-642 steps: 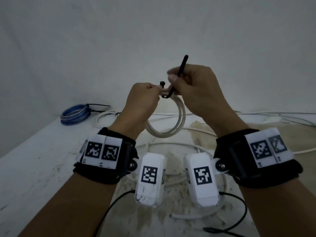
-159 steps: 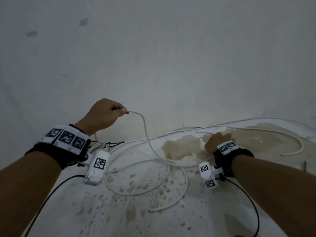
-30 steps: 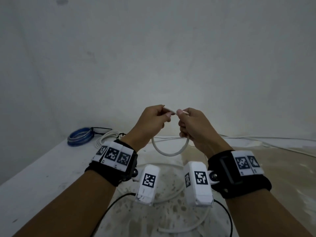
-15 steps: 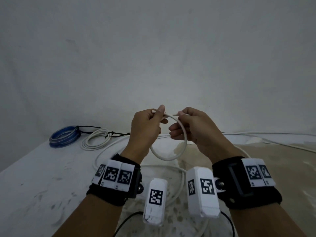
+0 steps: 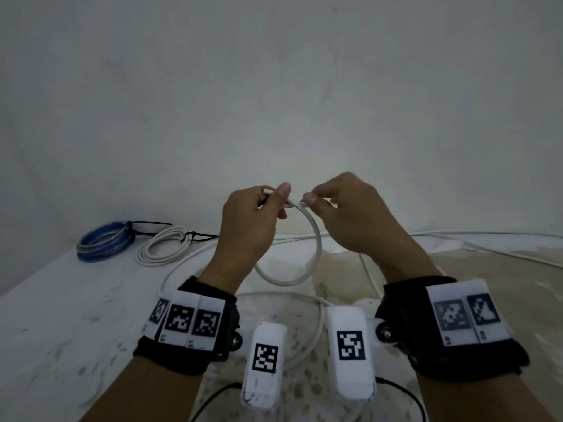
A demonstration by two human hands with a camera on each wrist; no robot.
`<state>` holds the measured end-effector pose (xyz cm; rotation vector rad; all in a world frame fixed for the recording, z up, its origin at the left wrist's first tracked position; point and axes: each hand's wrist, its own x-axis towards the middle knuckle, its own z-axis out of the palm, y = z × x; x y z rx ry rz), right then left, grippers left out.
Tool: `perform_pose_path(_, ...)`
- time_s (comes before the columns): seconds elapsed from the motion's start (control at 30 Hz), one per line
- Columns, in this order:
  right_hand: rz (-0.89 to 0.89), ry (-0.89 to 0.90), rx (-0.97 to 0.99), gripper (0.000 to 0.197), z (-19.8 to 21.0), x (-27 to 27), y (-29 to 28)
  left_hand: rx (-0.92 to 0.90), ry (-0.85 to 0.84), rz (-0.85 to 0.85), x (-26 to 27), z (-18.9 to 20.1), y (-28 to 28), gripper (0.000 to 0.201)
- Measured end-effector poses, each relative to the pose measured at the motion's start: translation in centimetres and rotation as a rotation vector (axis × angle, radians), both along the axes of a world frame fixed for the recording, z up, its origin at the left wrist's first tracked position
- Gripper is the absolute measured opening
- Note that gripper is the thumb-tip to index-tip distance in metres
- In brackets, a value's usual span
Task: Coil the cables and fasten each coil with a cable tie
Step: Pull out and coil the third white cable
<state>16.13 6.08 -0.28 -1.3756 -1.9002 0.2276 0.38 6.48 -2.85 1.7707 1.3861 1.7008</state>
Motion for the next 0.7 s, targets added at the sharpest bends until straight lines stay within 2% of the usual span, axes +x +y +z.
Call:
perform_pose_path(0.13,0.151,0.285,-0.113,0.022,-0.56,-0.19,0.19,-0.032,-0.075,-0.020,0.31,0.21,-0.23,0.036)
perform_pose_path(0.27,0.185,0.341,-0.168,0.024,-0.58,-0.18,0.09,-0.013,-0.089,0.051,0.67,0.03,-0.33,0.036)
perform_pose_path(0.4,0.251,0.363,-0.235,0.030,-0.32,-0.13,-0.39,0.077,0.054,0.125,0.75,0.12,-0.55,0.035)
perform_pose_path(0.5,0.260,0.330,-0.233,0.029,-0.33,-0.17,-0.45,0.095,0.087,0.108,0.76,0.04,-0.58,0.034)
perform_pose_path(0.7,0.294,0.441,-0.364,0.037,-0.56,-0.06,-0.40,0.095,0.104,0.044,0.52,0.27,-0.58,0.034)
